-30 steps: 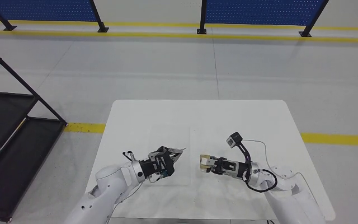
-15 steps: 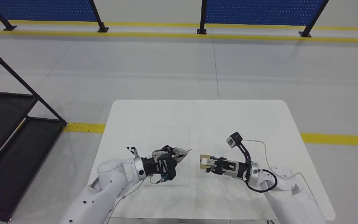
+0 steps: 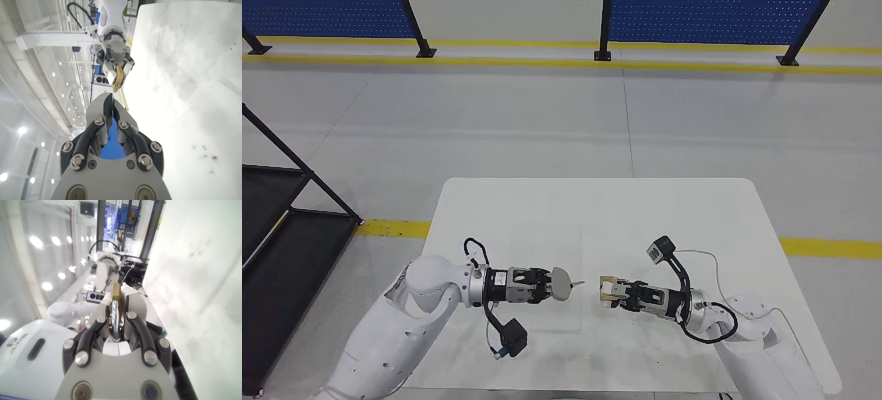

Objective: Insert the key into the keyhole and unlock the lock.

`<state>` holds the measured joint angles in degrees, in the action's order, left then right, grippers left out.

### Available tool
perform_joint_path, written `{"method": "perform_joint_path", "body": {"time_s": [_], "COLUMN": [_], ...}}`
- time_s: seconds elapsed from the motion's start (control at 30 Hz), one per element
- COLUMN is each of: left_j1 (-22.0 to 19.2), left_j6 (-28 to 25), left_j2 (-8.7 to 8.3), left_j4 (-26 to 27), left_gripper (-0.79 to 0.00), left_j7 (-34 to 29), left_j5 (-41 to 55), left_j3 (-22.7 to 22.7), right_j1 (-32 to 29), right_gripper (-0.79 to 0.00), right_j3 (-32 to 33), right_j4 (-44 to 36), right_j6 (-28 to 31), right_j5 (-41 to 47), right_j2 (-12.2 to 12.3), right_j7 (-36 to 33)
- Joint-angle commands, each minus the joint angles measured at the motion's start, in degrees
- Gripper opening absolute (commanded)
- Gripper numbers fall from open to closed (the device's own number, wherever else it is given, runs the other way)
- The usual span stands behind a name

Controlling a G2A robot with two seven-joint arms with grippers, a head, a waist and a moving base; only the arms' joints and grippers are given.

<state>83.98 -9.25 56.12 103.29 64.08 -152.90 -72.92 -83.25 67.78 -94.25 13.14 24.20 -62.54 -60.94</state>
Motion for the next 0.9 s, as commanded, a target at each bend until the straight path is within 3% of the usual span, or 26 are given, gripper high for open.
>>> {"method": "perform_joint_path", "body": {"time_s": [0.0,0.43,0.73,0.87], "left_j1": [-1.15,-2.21,-4.69,-5.64], "left_j6": [1.43,2.27,18.33,24.99], "left_j2": [-0.08,-0.03,-0.37,-0.29], "left_j4": [-0.74,-1.23,-6.21,-8.42], "left_gripper": [-0.785,-0.785,-0.785,-0.785], "left_j7": [1.94,2.65,8.99,7.59], "left_j5": [-0.79,-0.34,-5.45,-6.22], "left_j3": [0.79,1.53,3.74,4.13], "right_j1": [0.0,0.0,0.0,0.0], "right_gripper": [-0.785,-0.785,-0.785,-0.785], "right_j3": [0.0,0.0,0.0,0.0], "right_j4": [0.0,0.0,0.0,0.0], "right_j6": [0.0,0.0,0.0,0.0], "right_j5": [0.0,0.0,0.0,0.0], "right_j2": [0.0,0.0,0.0,0.0], "right_j7": [0.0,0.0,0.0,0.0]}}
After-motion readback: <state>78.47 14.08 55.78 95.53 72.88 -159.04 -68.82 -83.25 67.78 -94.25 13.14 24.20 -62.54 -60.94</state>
